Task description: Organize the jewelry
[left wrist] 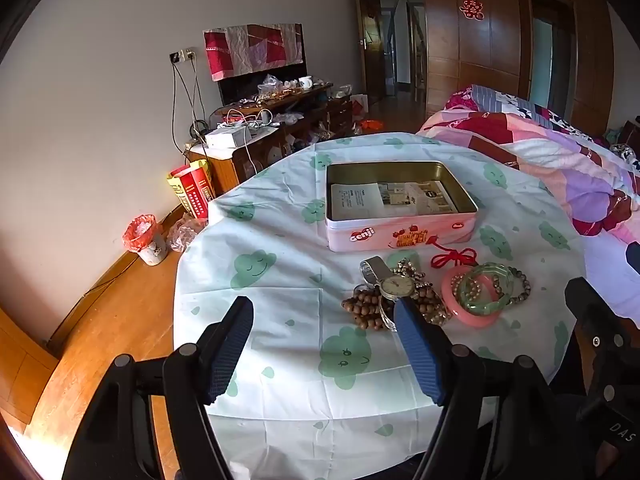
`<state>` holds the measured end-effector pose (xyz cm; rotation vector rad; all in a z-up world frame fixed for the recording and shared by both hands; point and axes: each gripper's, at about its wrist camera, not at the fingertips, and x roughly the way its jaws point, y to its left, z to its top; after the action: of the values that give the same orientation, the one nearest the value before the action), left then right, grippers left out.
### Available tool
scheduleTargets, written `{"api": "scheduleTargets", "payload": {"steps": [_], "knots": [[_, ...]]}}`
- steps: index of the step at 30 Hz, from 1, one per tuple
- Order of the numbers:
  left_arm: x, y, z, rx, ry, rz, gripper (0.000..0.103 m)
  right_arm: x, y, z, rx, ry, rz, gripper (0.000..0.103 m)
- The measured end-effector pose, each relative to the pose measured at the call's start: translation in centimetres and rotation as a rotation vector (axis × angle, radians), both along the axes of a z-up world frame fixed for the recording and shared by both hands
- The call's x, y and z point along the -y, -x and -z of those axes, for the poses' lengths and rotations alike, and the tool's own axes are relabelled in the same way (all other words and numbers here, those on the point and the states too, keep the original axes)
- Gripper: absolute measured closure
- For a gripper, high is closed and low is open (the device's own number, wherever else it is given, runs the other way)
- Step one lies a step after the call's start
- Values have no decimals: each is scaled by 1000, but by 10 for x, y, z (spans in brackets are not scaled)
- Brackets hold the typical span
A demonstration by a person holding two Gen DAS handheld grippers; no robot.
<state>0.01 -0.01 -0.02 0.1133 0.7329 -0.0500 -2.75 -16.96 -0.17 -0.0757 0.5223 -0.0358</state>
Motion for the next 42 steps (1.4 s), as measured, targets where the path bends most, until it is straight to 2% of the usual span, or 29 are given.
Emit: {"api": "scheduleTargets", "payload": {"steps": [9, 23, 24, 35, 42], "knots": [[8, 3, 0, -1, -17, 1, 30, 0, -1, 2, 0, 0, 2, 0], [3, -2, 6, -11, -1, 9, 30, 2, -3, -4, -5, -2, 3, 0], [3, -2, 6, -11, -1, 9, 30, 2, -4, 4, -5, -2, 3, 0], [4, -2, 6, -12, -2, 9, 30, 2, 2, 10, -4, -8, 7, 0], [4, -2, 8, -12, 1, 7, 30, 7, -5, 6, -19, -17, 15, 0]]}}
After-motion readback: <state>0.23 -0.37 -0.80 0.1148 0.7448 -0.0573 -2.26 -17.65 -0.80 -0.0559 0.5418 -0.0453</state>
